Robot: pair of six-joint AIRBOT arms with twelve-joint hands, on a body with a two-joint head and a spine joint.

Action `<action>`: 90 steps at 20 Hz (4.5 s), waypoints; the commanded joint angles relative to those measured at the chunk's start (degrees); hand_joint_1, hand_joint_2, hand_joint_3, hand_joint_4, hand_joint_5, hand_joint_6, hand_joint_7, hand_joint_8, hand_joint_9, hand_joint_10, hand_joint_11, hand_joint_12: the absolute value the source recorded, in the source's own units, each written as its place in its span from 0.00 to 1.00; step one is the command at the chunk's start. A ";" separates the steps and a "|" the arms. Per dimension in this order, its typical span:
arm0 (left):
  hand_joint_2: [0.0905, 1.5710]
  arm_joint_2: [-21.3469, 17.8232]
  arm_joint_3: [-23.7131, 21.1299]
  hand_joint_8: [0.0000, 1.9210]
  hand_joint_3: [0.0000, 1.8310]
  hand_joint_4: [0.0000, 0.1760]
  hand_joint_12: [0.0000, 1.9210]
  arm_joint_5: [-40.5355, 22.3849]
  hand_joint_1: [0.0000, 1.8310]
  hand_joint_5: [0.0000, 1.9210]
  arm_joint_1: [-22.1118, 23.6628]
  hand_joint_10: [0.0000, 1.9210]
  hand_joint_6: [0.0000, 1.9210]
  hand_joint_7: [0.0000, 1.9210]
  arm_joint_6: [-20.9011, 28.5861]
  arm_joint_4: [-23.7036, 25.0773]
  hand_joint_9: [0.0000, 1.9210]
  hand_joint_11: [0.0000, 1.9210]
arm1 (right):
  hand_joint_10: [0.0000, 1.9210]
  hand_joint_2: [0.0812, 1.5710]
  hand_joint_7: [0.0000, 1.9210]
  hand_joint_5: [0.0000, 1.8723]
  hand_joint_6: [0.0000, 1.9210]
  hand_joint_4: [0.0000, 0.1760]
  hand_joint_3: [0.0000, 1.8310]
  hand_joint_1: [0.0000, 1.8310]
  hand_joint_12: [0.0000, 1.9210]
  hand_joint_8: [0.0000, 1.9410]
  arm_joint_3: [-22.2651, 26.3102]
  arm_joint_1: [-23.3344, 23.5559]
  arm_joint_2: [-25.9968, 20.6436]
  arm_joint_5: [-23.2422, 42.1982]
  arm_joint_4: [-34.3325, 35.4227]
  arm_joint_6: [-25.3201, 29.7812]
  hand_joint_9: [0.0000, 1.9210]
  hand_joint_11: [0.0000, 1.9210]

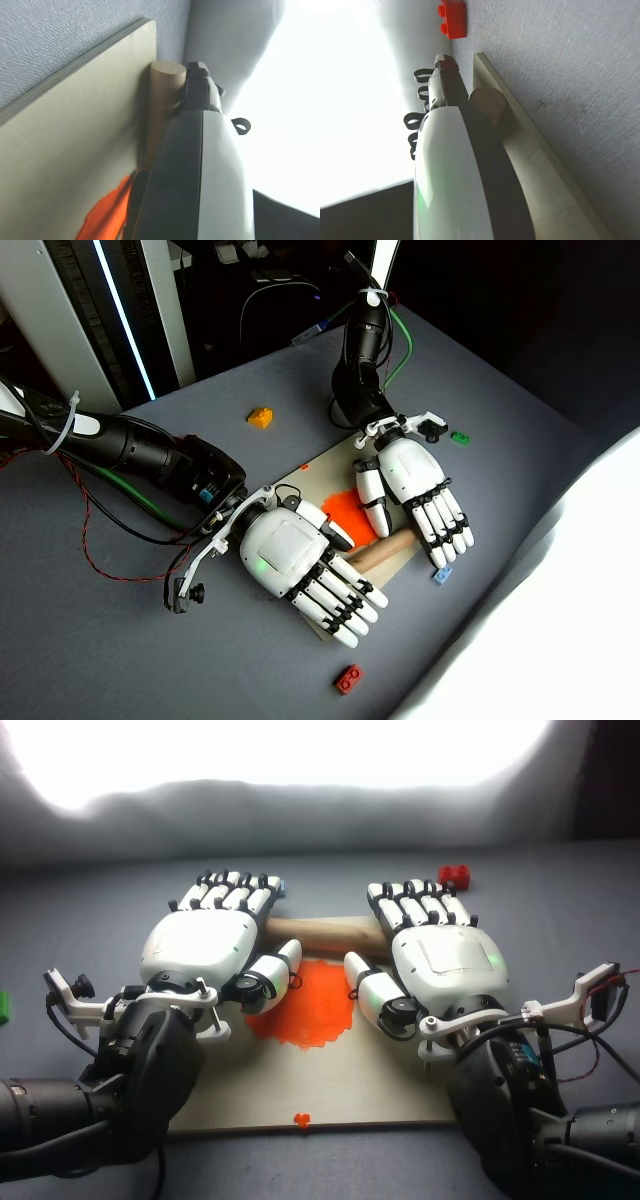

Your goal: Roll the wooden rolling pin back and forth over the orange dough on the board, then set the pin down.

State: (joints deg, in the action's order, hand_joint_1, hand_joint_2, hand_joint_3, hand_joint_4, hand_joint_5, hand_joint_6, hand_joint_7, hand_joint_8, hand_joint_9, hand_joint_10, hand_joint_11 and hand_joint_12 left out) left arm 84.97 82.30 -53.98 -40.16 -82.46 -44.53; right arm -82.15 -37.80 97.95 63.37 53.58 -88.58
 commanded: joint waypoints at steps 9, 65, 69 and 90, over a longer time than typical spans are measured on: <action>1.00 -0.90 -0.67 0.01 0.07 0.00 0.28 -4.09 0.00 0.17 0.53 0.02 0.01 0.20 0.21 1.91 0.17 0.00 | 0.02 1.00 0.17 0.15 0.01 0.00 0.01 0.00 0.38 0.01 1.83 -0.96 -0.07 4.76 -2.18 -0.62 0.16 0.00; 1.00 -3.31 -9.46 0.00 0.05 0.00 0.33 -19.05 0.00 0.21 -9.08 0.00 0.00 0.25 3.74 8.05 0.19 0.00 | 0.01 1.00 0.21 0.18 0.00 0.00 0.03 0.00 0.46 0.00 9.14 -4.16 -0.86 13.65 -2.23 -4.94 0.20 0.00; 1.00 -3.53 -9.89 0.00 0.05 0.00 0.31 -19.39 0.00 0.21 -9.46 0.01 0.00 0.25 4.18 8.57 0.19 0.00 | 0.01 1.00 0.21 0.19 0.00 0.00 0.02 0.00 0.47 0.00 9.71 -4.22 -0.85 14.24 -2.23 -5.60 0.21 0.00; 1.00 -5.37 -12.81 0.00 0.05 0.00 0.36 -19.07 0.00 0.22 -11.31 0.00 0.00 0.26 4.84 8.58 0.20 0.00 | 0.00 1.00 0.22 0.20 0.00 0.00 0.01 0.00 0.50 0.00 11.73 -4.93 -0.99 17.28 -2.23 -8.24 0.21 0.00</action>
State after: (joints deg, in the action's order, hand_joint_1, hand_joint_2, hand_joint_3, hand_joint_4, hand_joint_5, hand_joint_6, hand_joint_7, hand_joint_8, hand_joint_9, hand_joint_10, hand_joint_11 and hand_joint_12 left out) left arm 79.61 69.43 -69.71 -51.09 -77.69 -37.23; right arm -70.74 -42.11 97.10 77.93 53.08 -96.77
